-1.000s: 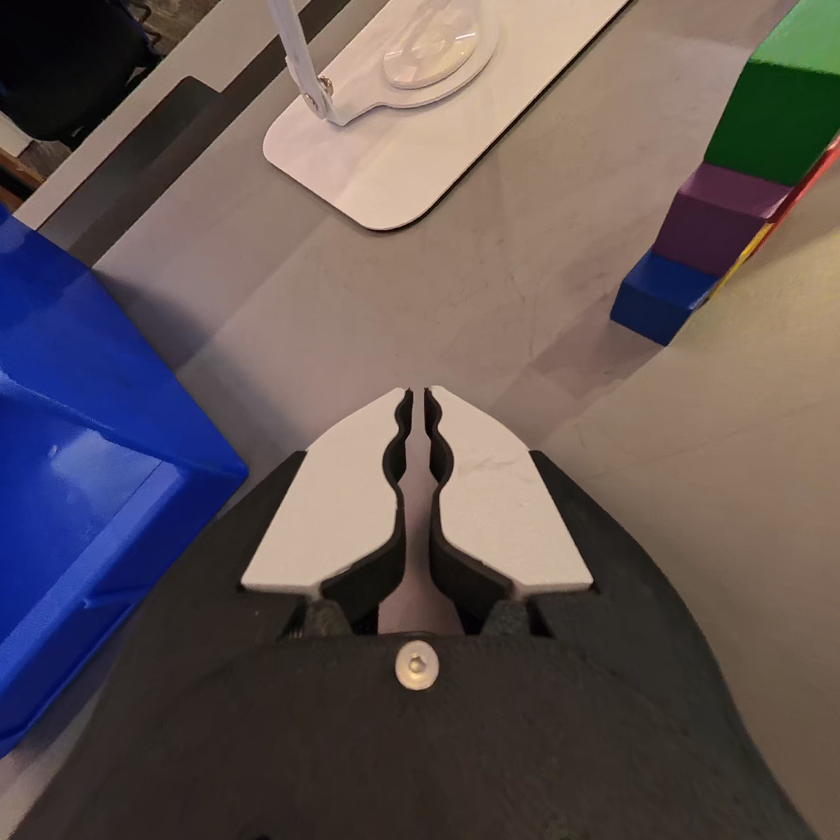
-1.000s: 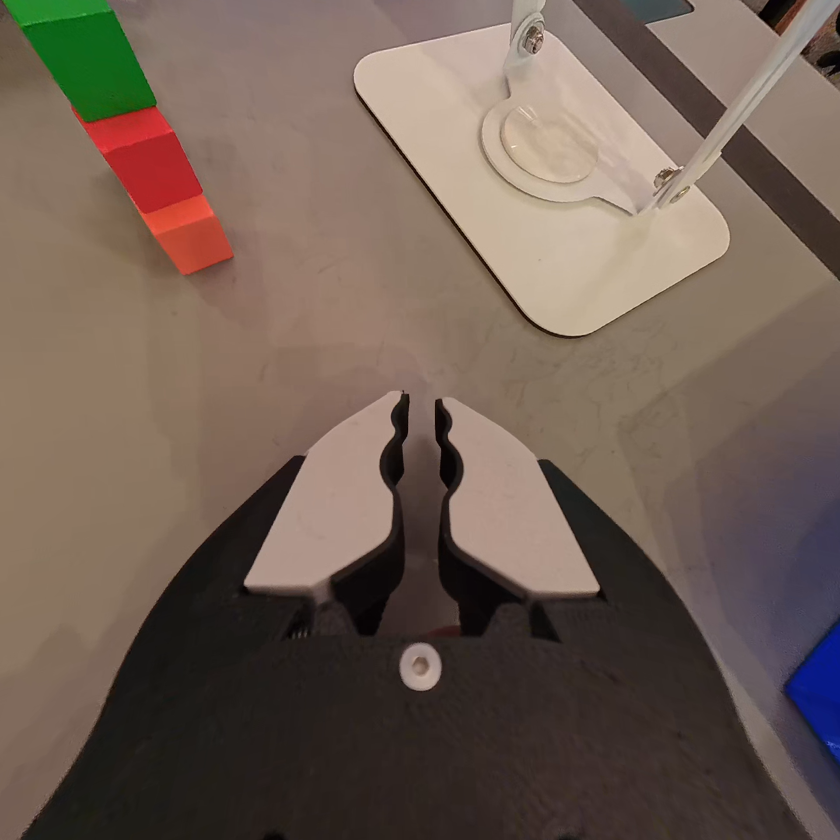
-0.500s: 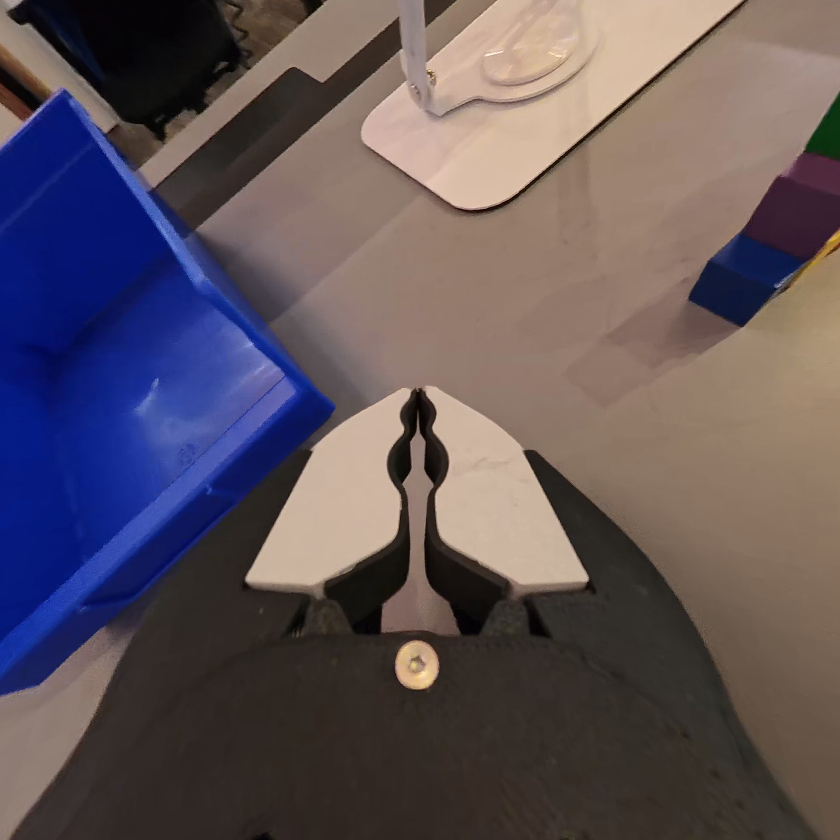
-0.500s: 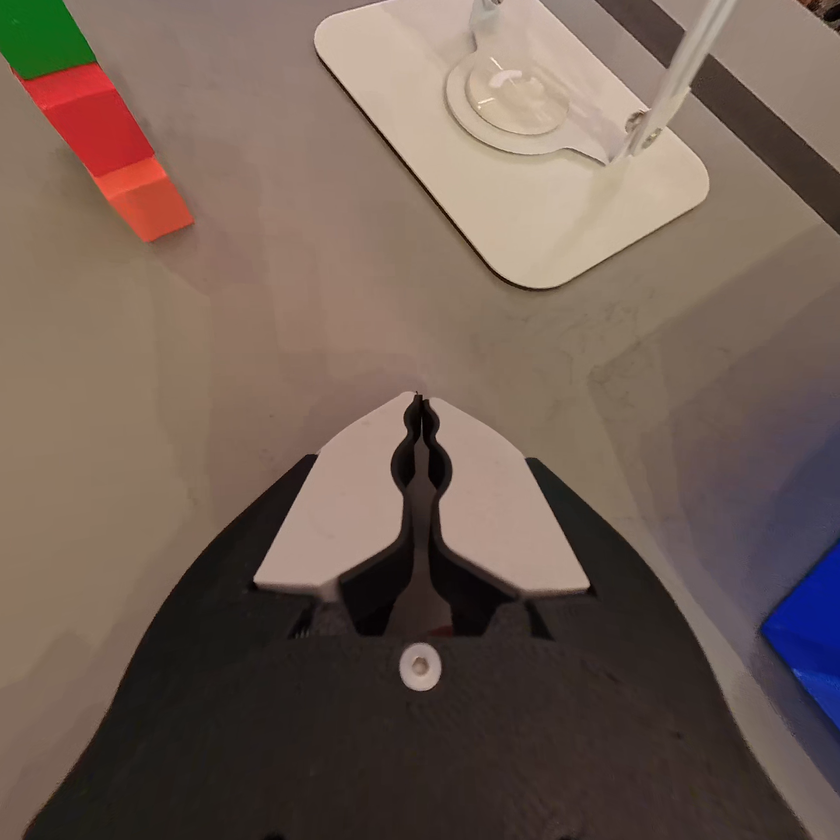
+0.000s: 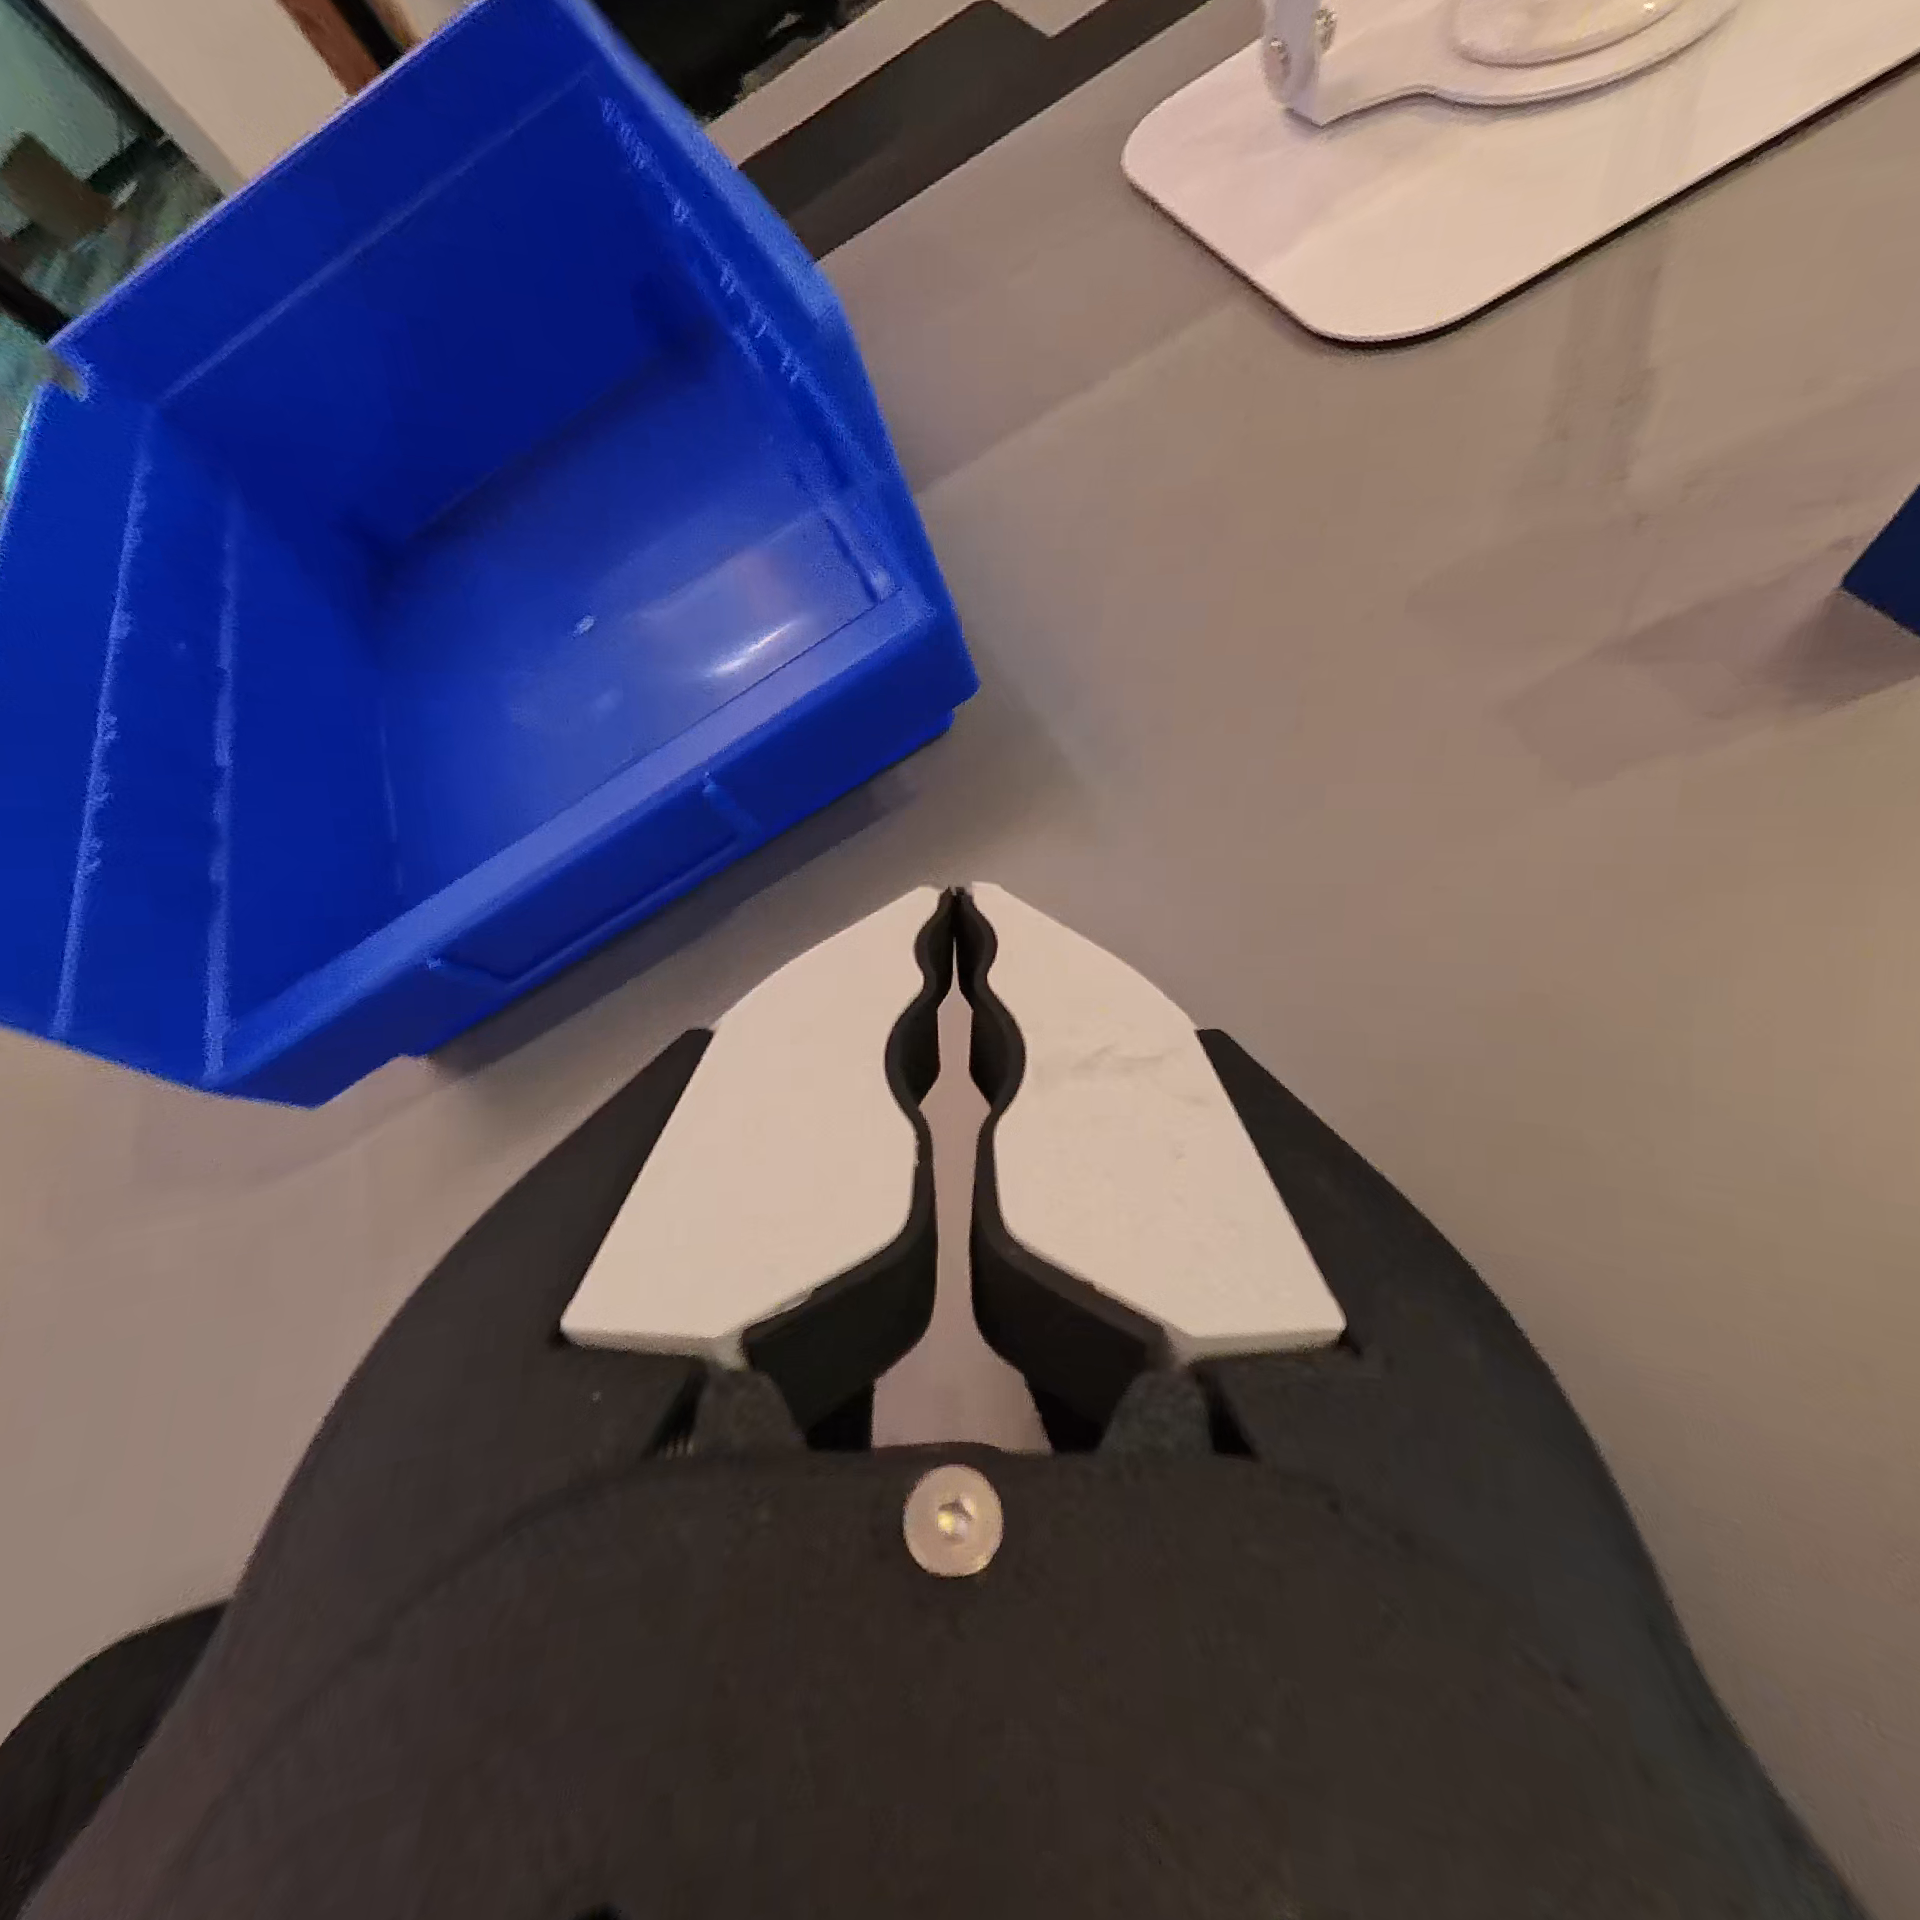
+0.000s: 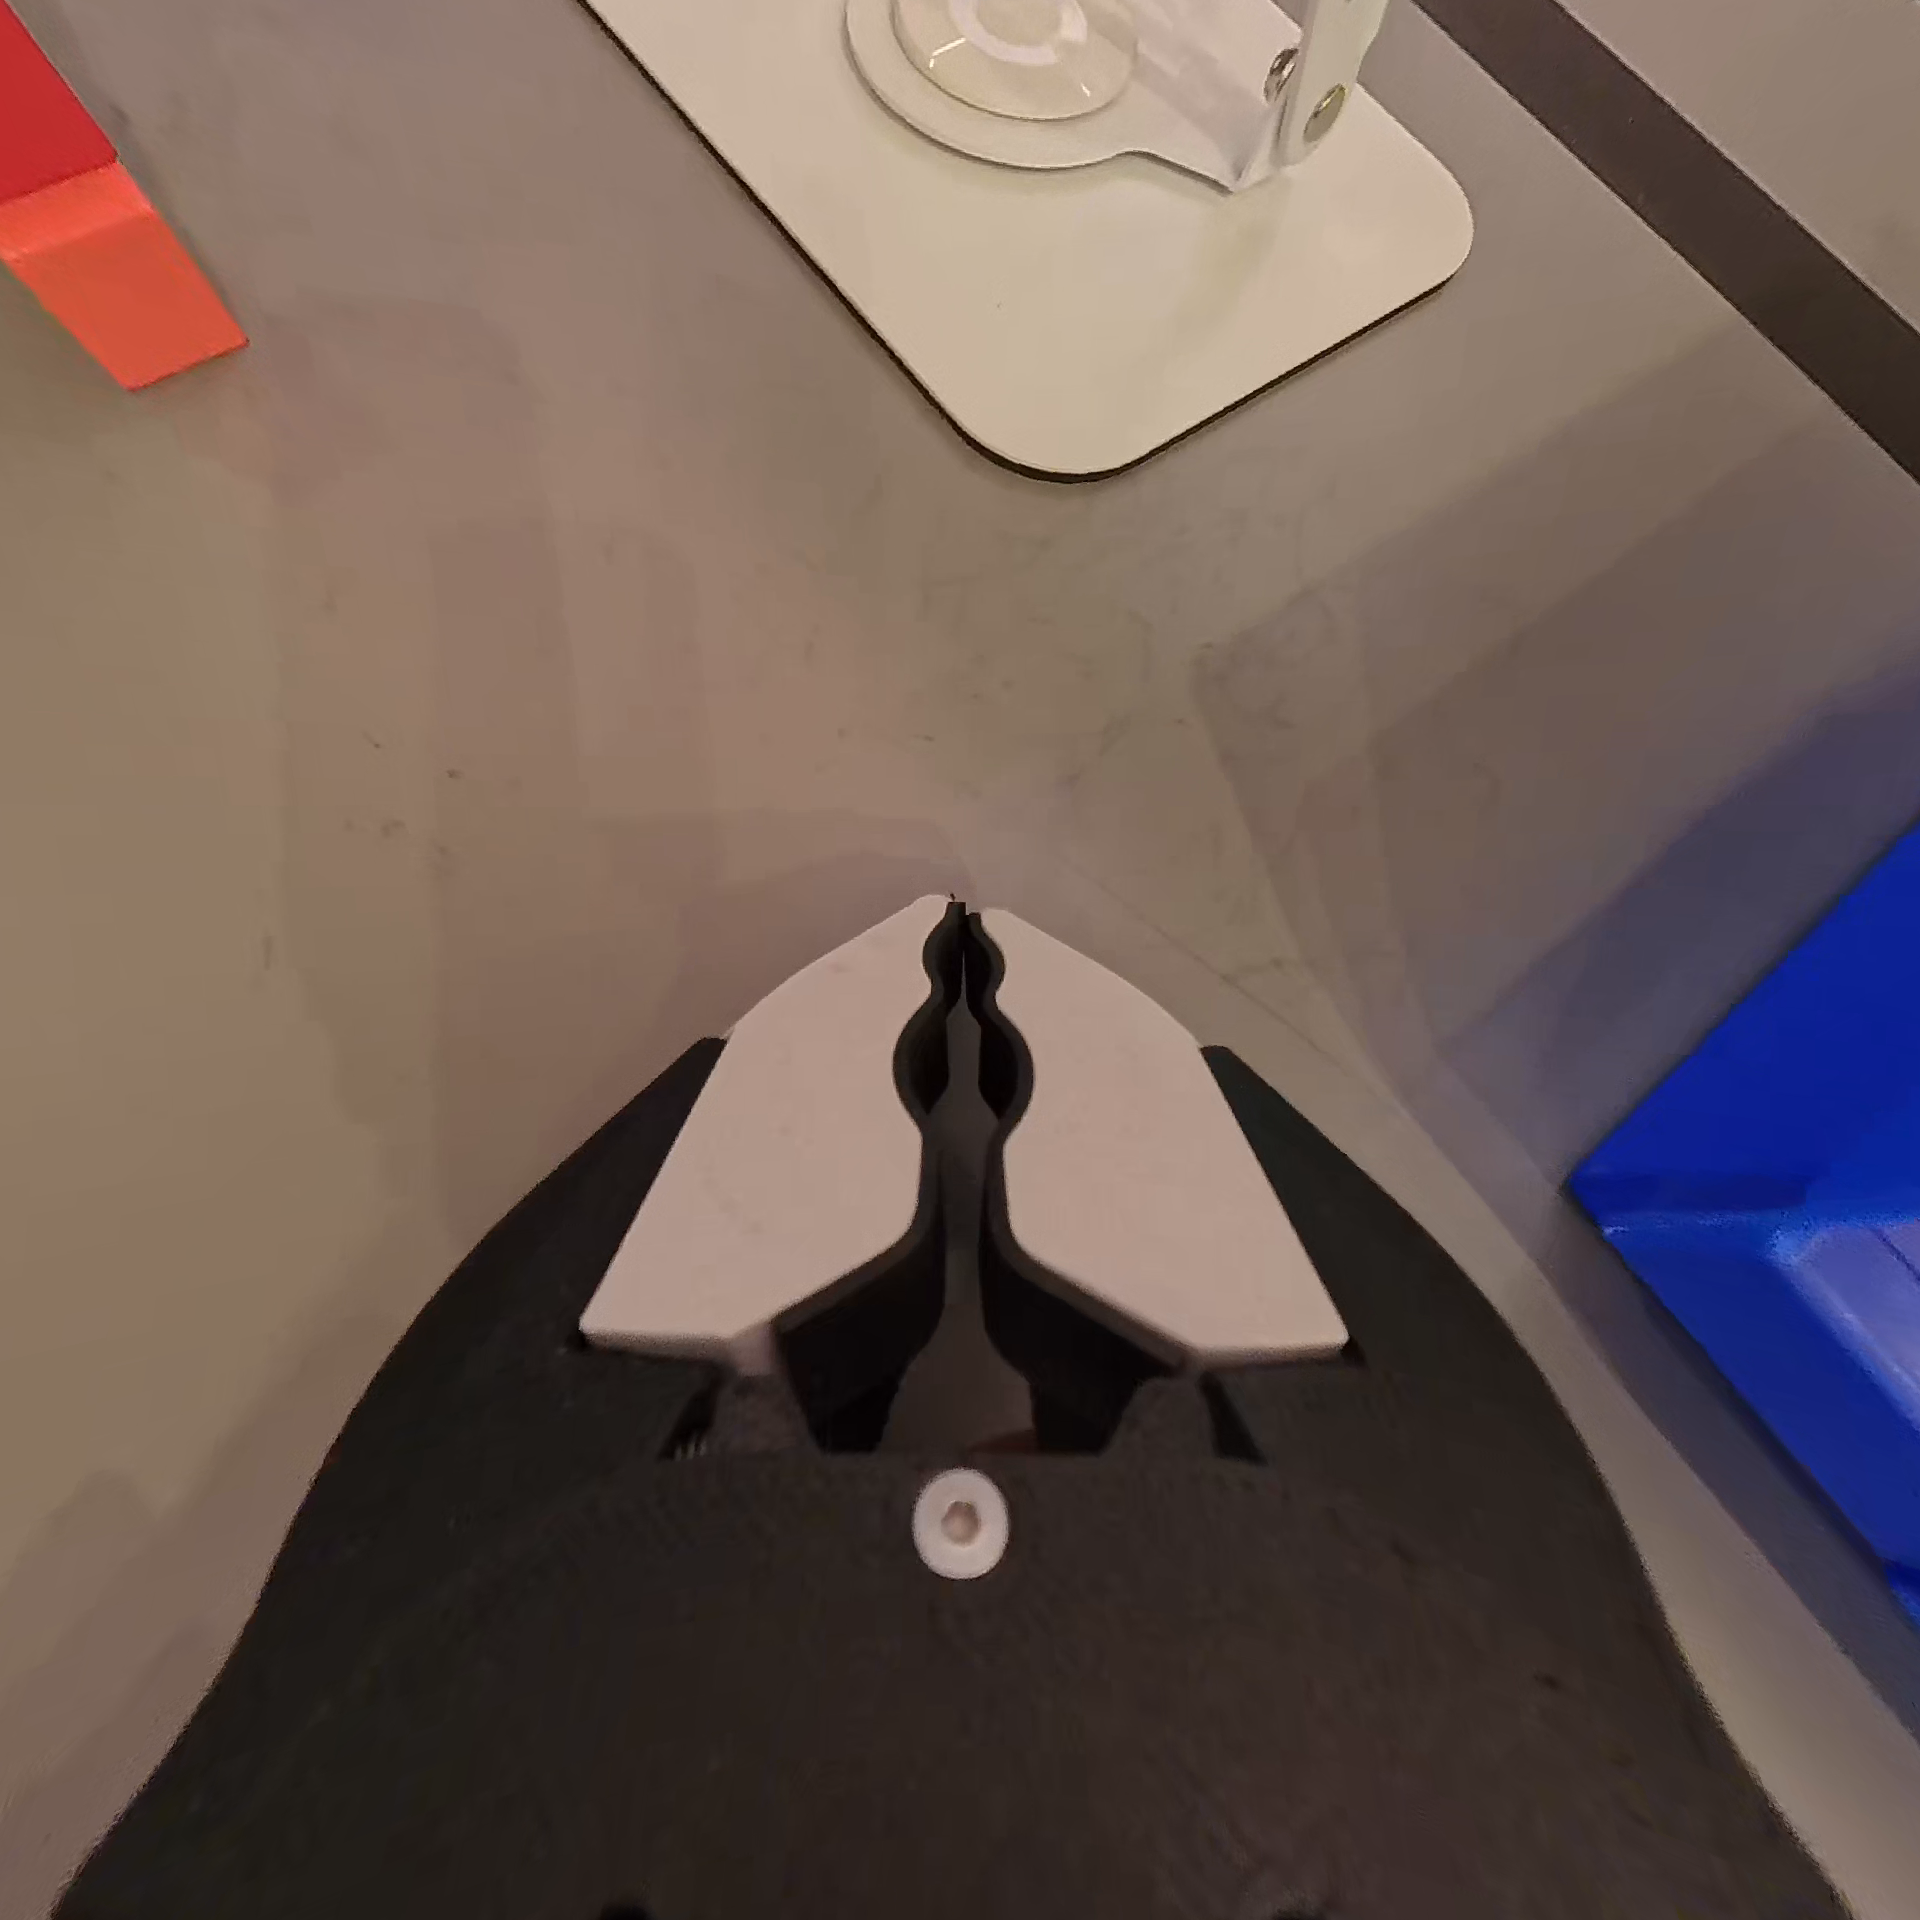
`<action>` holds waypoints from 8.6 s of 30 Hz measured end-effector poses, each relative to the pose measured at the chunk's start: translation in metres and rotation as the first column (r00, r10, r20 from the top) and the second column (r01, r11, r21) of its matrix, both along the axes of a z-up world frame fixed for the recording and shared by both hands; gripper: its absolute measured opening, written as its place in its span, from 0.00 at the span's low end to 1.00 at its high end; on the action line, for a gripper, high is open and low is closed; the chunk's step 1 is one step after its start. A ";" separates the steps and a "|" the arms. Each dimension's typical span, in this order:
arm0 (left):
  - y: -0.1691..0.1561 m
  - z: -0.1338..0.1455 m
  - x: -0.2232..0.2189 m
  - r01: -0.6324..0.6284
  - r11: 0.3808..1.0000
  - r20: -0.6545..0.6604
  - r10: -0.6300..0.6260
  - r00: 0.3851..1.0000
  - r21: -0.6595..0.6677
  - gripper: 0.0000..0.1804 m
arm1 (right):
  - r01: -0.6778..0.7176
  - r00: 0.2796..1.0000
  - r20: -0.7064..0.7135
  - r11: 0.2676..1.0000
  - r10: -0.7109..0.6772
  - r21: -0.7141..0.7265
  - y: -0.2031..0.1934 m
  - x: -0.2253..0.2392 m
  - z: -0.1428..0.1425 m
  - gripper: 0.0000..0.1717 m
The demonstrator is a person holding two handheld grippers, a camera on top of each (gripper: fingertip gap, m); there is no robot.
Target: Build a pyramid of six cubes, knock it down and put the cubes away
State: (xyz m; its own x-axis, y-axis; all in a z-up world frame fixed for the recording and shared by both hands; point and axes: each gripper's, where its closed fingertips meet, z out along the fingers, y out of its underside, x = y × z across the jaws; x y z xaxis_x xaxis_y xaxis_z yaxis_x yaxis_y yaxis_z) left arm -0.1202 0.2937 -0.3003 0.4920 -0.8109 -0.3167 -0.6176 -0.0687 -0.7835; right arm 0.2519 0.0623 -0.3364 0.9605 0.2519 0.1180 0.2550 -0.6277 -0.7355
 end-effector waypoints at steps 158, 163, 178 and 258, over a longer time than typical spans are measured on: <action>-0.034 -0.038 0.180 0.351 0.934 -0.137 -0.357 0.924 -0.067 0.00 | -0.242 0.963 0.071 0.947 0.262 -0.213 -0.033 0.022 0.058 0.29; -0.034 -0.038 0.180 0.352 0.934 -0.138 -0.358 0.924 -0.067 0.00 | -0.306 0.943 0.017 0.886 0.332 -0.348 -0.039 0.003 0.014 0.28; -0.034 -0.038 0.179 0.351 0.934 -0.144 -0.357 0.923 -0.067 0.00 | 0.038 0.995 0.090 0.998 -0.034 -0.042 -0.006 0.120 0.136 0.16; -0.034 -0.038 0.179 0.354 0.933 -0.151 -0.360 0.921 -0.069 0.00 | 0.445 0.895 0.110 0.842 -0.433 -0.305 0.009 0.218 0.099 0.17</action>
